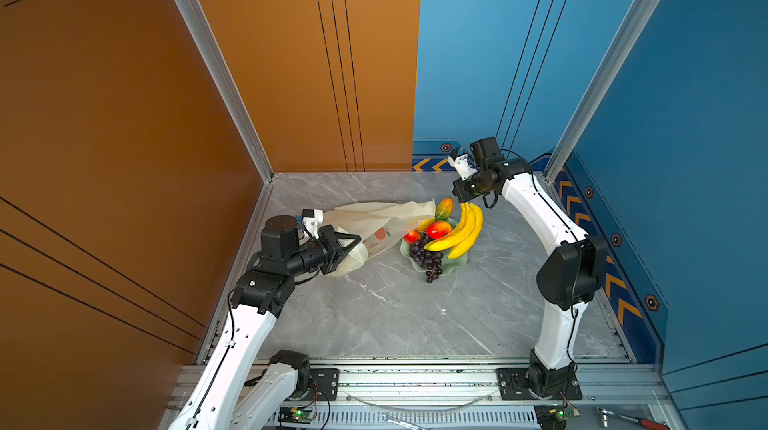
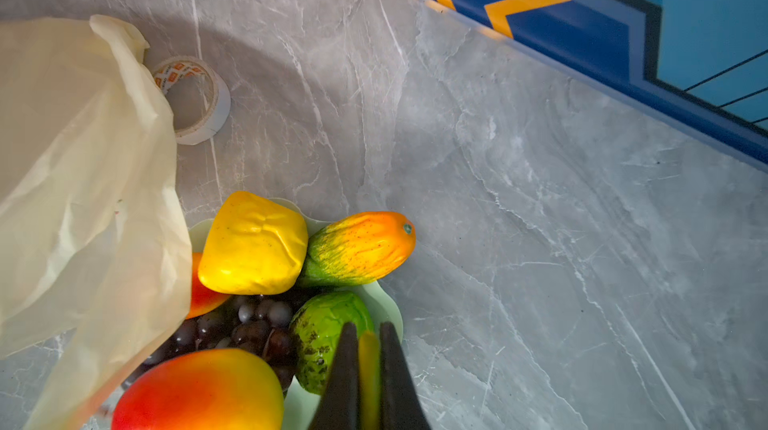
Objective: Place the fruits into the plastic bag
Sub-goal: 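Close the right gripper on the banana stem and lift the bananas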
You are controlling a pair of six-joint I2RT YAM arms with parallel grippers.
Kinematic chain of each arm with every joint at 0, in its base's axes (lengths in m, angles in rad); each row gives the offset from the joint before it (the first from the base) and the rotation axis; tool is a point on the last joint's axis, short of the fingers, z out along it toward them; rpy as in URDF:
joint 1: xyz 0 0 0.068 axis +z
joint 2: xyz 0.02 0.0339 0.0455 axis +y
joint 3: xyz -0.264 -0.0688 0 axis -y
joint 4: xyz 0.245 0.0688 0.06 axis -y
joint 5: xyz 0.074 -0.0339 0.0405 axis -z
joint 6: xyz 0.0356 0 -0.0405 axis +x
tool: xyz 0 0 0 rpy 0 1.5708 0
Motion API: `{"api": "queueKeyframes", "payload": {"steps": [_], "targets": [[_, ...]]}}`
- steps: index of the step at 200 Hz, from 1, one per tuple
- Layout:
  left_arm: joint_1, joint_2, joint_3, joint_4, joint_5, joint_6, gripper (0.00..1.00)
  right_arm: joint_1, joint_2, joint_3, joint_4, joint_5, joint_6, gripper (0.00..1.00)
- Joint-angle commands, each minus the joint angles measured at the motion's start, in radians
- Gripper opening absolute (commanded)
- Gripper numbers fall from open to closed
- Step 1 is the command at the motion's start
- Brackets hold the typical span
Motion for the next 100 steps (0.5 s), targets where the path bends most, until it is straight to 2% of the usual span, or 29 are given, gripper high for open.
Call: {"api": "queueKeyframes", "payload": {"steps": [1, 100], "targets": [[0.007, -0.012, 0.004, -0.013, 0.014, 0.006, 0.0, 0.003, -0.039, -0.006, -0.039, 0.02, -0.024, 0.01], [0.008, -0.015, 0.01, -0.03, 0.0, 0.02, 0.0, 0.008, -0.082, -0.067, -0.058, 0.025, -0.034, 0.01]]}}
